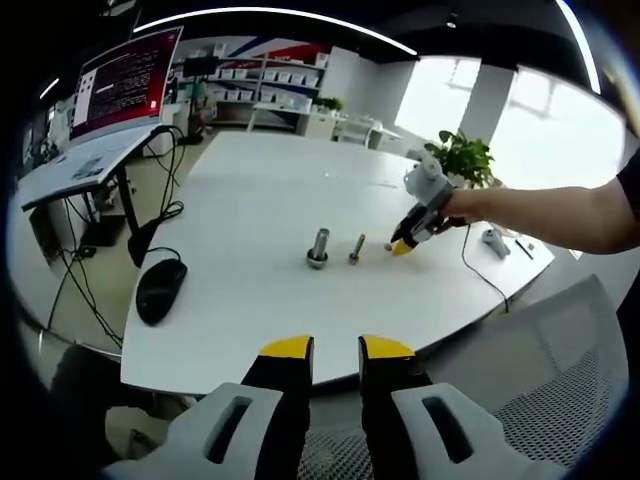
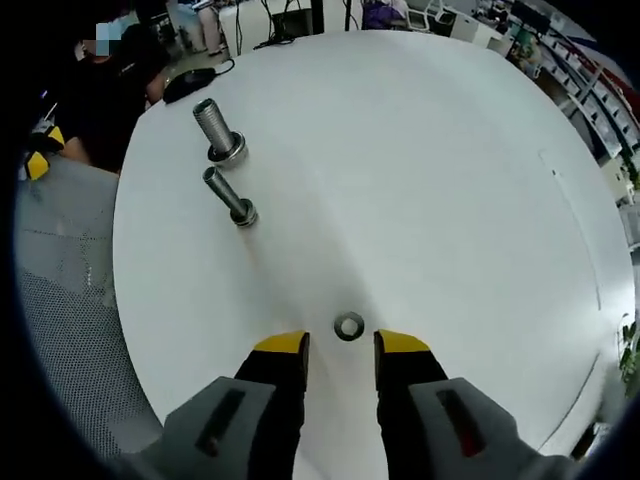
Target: Place the washer onto the threaded stud by aligning its center hole with the stud, sliding it down to the base, and recovering from edge contact or off-axis alignment until the washer reaches the visible bottom stop.
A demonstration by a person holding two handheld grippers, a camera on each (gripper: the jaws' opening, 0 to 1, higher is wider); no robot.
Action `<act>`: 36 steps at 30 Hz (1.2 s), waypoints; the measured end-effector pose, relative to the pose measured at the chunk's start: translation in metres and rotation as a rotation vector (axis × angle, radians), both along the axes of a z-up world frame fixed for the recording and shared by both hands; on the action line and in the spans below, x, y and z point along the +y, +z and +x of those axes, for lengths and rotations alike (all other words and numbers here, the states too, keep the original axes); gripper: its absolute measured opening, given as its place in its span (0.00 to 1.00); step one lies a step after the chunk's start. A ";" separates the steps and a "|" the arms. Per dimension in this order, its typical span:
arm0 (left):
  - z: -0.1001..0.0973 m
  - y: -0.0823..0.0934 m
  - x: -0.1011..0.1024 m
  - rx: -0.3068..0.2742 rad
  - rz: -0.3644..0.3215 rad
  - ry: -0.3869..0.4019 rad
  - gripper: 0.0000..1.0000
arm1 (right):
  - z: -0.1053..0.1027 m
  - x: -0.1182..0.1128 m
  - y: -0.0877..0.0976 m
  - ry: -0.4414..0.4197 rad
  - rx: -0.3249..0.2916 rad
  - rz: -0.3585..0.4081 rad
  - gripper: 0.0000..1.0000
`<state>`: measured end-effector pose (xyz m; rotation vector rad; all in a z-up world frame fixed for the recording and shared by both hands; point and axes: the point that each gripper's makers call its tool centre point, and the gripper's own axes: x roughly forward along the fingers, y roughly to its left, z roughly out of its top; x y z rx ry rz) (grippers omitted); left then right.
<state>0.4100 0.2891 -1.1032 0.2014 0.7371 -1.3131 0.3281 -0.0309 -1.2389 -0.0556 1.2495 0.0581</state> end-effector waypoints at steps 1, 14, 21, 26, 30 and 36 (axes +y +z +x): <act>-0.001 0.000 -0.001 0.000 0.000 0.000 0.16 | -0.001 0.001 -0.002 0.003 0.005 0.004 0.25; -0.001 0.001 -0.001 0.000 0.001 -0.001 0.16 | 0.002 0.004 0.002 0.035 0.008 -0.012 0.20; 0.000 0.000 0.000 0.002 -0.003 0.006 0.16 | 0.007 -0.005 -0.002 0.049 -0.004 -0.032 0.15; 0.000 0.000 0.000 0.002 -0.002 0.002 0.16 | 0.004 0.001 0.001 0.035 -0.015 -0.039 0.14; -0.001 0.001 -0.001 0.002 -0.002 0.002 0.16 | 0.006 -0.003 0.001 -0.006 -0.016 -0.034 0.14; 0.000 0.001 0.000 0.001 -0.003 0.005 0.16 | 0.008 0.010 0.007 0.018 -0.029 -0.028 0.13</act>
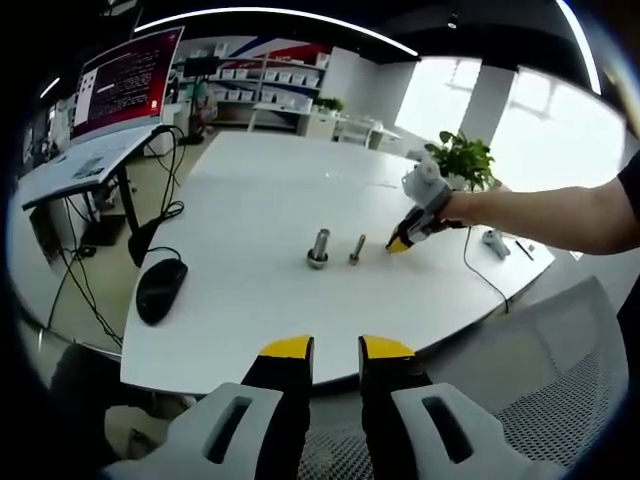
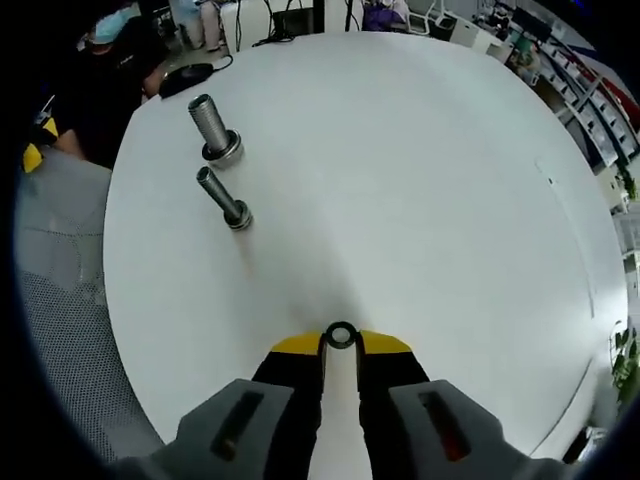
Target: Place the washer onto the threaded stud by aligning its center hole with the stud, sliding it down to the base, and recovering from edge contact or off-axis alignment until the washer reaches the visible bottom stop.
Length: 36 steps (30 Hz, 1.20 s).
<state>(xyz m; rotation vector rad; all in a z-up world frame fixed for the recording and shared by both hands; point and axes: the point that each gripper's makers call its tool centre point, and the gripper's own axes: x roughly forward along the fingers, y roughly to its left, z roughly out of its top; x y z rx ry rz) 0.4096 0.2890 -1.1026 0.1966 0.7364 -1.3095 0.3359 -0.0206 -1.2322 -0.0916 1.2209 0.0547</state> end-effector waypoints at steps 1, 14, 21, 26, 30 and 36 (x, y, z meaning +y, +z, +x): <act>0.001 0.000 0.000 0.000 -0.001 0.001 0.16 | 0.003 0.001 0.002 0.005 -0.008 0.001 0.13; 0.001 0.000 0.000 0.002 -0.006 0.007 0.16 | 0.041 0.032 0.047 0.086 -0.105 0.032 0.13; 0.000 -0.001 0.000 -0.001 0.001 -0.013 0.16 | 0.048 0.048 0.057 0.197 -0.097 0.063 0.13; 0.000 0.000 0.000 0.002 -0.003 -0.008 0.16 | 0.053 0.058 0.067 0.244 -0.100 0.092 0.13; 0.000 0.000 0.000 0.002 -0.003 -0.008 0.16 | 0.061 0.066 0.065 0.281 -0.087 0.095 0.13; 0.000 0.001 0.000 0.004 -0.006 -0.001 0.16 | 0.063 0.069 0.063 0.342 -0.045 0.050 0.13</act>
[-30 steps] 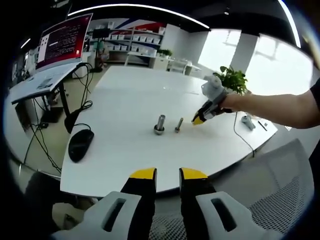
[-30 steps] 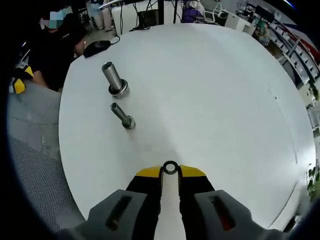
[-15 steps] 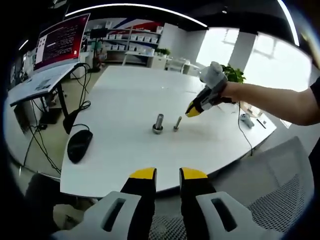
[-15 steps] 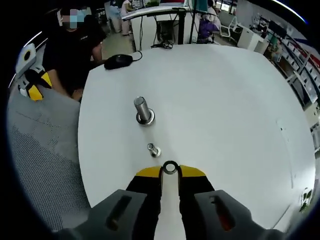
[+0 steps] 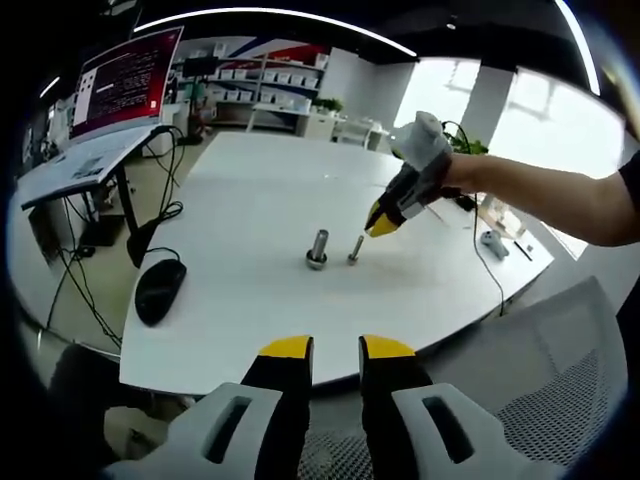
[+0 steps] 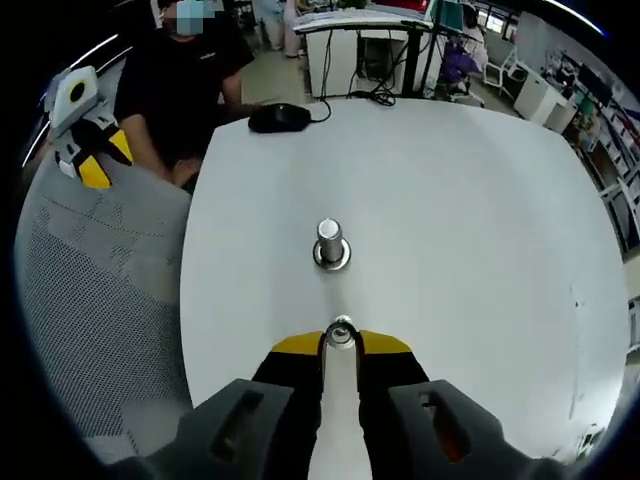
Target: Place the washer onto the threaded stud by aligning its center hole with the stud, sliding it down to the base, and recovering from edge contact or off-axis alignment until the washer reaches the visible bottom stop.
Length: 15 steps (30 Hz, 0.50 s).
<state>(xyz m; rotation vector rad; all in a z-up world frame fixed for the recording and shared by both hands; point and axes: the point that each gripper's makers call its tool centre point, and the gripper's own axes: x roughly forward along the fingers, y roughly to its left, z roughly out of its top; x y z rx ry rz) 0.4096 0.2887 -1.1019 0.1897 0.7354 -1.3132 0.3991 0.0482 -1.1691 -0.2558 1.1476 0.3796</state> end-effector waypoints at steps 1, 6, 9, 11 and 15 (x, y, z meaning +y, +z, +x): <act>0.000 0.000 0.000 0.000 0.000 0.000 0.16 | 0.003 -0.001 -0.002 0.006 0.004 -0.003 0.13; 0.000 0.000 0.000 0.001 -0.002 0.004 0.16 | 0.004 0.003 -0.005 0.030 0.028 -0.027 0.13; 0.000 0.000 -0.001 0.003 -0.006 0.008 0.16 | 0.003 0.006 -0.011 0.046 0.052 -0.022 0.13; 0.001 0.000 0.000 0.003 -0.004 0.006 0.16 | 0.005 0.006 -0.012 0.053 0.049 -0.036 0.13; 0.001 0.000 0.000 0.001 -0.003 0.003 0.16 | 0.000 0.007 -0.018 0.057 0.082 -0.051 0.13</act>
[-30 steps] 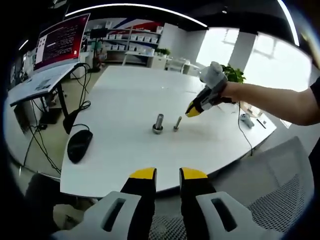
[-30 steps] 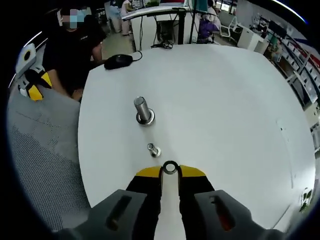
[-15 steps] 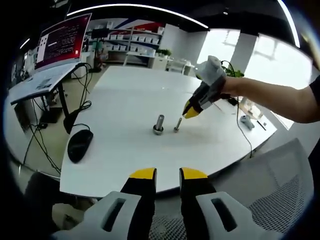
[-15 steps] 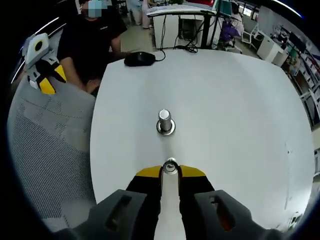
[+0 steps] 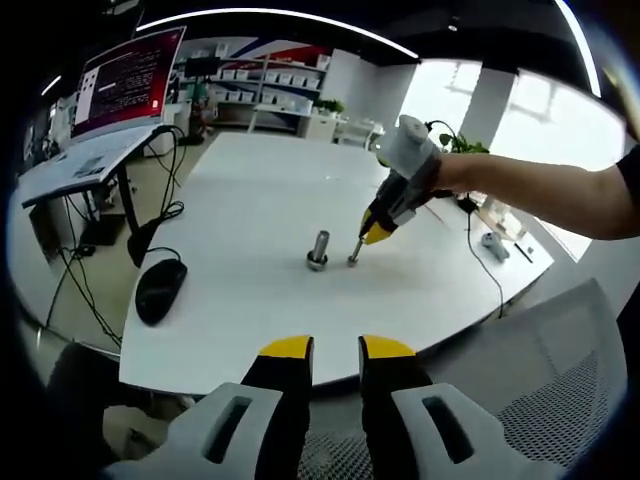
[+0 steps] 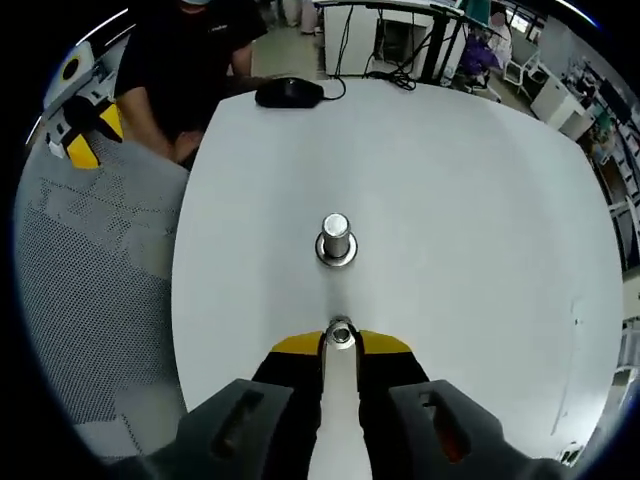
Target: Place the washer onto the threaded stud by aligning its center hole with the stud, sliding it down to the base, and recovering from edge contact or off-axis alignment until the washer reaches the visible bottom stop.
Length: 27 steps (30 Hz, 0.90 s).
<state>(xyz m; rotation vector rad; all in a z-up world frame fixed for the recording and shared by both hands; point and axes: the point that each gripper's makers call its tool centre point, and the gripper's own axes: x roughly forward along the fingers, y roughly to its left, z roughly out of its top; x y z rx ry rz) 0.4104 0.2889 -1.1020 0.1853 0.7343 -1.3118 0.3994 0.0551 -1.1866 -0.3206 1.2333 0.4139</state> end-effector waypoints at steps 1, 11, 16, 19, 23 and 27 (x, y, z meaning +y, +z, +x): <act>0.000 0.000 0.000 0.000 0.000 -0.001 0.16 | -0.001 0.003 0.000 0.001 -0.001 0.002 0.13; 0.000 -0.001 0.000 -0.003 0.003 -0.005 0.16 | 0.002 0.002 -0.026 -0.013 0.018 -0.013 0.14; -0.001 -0.001 0.000 -0.002 0.004 -0.007 0.16 | 0.002 0.003 -0.036 -0.019 0.030 -0.013 0.14; -0.001 0.000 0.000 -0.002 0.002 -0.007 0.16 | -0.001 0.004 -0.040 0.001 0.035 -0.022 0.15; -0.001 0.000 0.000 -0.003 0.004 -0.010 0.16 | -0.002 0.005 -0.038 -0.039 0.025 -0.006 0.28; -0.001 0.000 0.000 -0.003 0.003 -0.012 0.16 | -0.007 0.001 -0.025 -0.089 -0.014 0.005 0.33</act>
